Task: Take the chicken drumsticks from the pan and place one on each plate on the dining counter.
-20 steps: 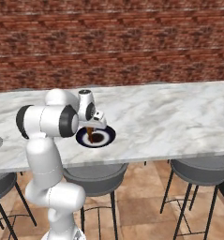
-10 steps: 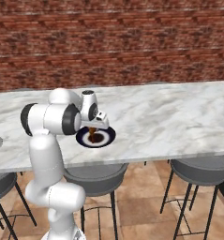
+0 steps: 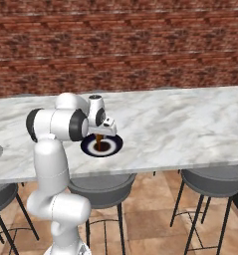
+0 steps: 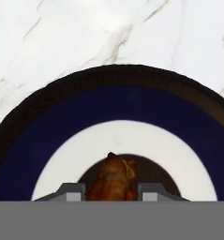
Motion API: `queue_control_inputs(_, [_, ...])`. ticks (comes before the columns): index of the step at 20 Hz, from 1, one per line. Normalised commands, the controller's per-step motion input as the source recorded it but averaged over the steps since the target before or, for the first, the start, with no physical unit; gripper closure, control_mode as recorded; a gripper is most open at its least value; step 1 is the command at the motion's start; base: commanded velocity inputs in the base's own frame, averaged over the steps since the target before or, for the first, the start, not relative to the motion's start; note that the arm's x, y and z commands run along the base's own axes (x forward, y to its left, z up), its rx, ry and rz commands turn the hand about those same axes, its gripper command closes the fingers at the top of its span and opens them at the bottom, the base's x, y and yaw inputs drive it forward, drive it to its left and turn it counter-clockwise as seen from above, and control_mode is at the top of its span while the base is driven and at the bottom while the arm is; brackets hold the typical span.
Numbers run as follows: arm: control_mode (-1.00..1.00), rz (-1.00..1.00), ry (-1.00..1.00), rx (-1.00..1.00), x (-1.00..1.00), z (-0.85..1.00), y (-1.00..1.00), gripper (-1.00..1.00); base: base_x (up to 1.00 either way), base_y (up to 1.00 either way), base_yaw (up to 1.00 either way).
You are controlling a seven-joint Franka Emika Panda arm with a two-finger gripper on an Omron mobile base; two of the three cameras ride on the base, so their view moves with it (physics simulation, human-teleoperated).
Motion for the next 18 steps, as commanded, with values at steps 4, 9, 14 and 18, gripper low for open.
queue_control_inputs(4, [-1.0, 0.0, 0.0, 0.0, 0.0, -0.02, 0.0, -1.0, 0.0, 0.0, 0.0])
queue_control_inputs(9, [-1.0, 0.0, 0.0, 0.0, 0.0, -0.01, 0.0, -1.0, 0.0, 0.0, 0.0])
queue_control_inputs(14, [-1.0, 0.0, 0.0, 0.0, 0.0, 0.1, 0.0, -1.0, 0.0, 0.0, 0.0])
queue_control_inputs(18, [-1.0, 0.0, 0.0, 0.07, -0.09, 0.51, -0.02, -1.0, 0.0, 0.0, 0.0])
